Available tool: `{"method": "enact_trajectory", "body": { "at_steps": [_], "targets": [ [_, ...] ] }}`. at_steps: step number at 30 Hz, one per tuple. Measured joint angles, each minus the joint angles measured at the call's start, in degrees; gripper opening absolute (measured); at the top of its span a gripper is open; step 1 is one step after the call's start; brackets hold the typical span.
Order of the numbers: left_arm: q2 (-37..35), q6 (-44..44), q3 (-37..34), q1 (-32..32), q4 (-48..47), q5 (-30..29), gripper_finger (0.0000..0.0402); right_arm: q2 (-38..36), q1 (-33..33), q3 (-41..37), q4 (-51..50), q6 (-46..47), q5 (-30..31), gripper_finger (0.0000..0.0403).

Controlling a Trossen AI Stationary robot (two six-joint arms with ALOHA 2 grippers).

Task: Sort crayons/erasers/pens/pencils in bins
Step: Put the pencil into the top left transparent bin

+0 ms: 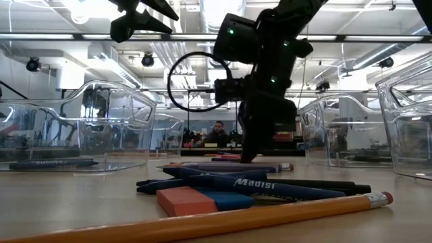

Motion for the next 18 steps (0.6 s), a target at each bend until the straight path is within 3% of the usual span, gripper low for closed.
{"method": "enact_trajectory", "body": {
  "at_steps": [13, 18],
  "targets": [
    [0.00, -0.19, 0.96, 0.01, 0.26, -0.15, 0.0141, -8.44, -6.98, 7.24, -2.76, -7.83, 0.45, 0.0009],
    [-0.88, 0.50, 1.77, 0.06, 0.40, -4.25, 0.0141, -9.36, -10.51, 8.81, 2.73, -11.74, 0.44, 0.0009]
  ]
}}
